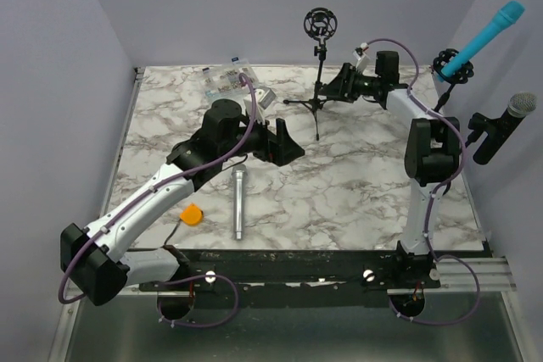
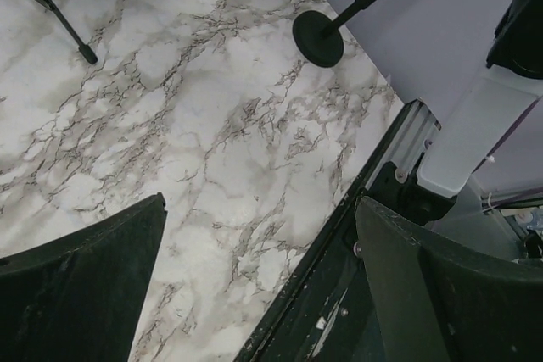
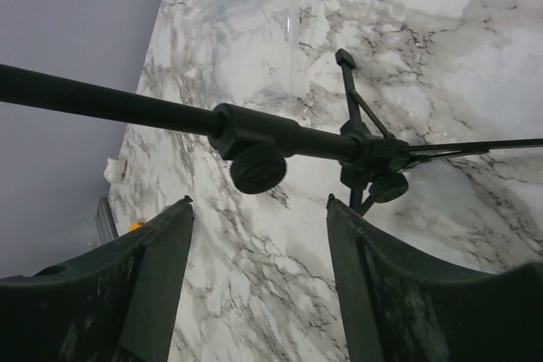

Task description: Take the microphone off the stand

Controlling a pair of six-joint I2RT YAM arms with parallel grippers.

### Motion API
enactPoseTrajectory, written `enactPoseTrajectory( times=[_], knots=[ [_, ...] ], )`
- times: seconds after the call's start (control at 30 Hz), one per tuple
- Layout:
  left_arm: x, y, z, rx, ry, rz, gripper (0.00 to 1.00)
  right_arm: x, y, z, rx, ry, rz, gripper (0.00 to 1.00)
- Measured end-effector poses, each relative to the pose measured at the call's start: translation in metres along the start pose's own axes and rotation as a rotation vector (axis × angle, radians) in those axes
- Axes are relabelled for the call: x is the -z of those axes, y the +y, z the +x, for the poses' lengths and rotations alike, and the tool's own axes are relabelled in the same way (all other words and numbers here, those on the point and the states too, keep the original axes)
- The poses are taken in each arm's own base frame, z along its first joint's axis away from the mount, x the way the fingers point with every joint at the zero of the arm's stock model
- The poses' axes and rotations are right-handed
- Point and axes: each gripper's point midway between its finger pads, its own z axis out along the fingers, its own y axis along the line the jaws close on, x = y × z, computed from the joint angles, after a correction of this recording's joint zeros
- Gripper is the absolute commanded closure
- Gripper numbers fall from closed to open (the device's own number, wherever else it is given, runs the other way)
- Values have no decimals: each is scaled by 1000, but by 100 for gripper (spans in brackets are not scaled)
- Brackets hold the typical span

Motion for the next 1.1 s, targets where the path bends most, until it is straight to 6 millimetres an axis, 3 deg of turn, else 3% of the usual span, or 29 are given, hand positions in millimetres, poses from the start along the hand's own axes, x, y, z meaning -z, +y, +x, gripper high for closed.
enactPoseTrajectory(
  times=[0.23,0.4,0.5,0.73,1.03,1.1],
  knots=[
    [2,-5,4,-20,14,21,10,6,-17,-10,9,26,-90,44],
    [13,-13,2,-35,-4,36,10,2,-13,-17,32,40,-163,49],
    [23,-20,-3,-52,-25,47,10,1,-9,-16,30,53,-201,58],
    [32,-22,-1,-70,-22,45,10,-1,-4,-19,29,59,-243,68],
    [34,-17,12,-70,0,36,10,-4,-3,-21,15,60,-288,65],
    [37,-16,16,-67,6,33,10,-6,-2,-22,15,58,-294,71]
  ],
)
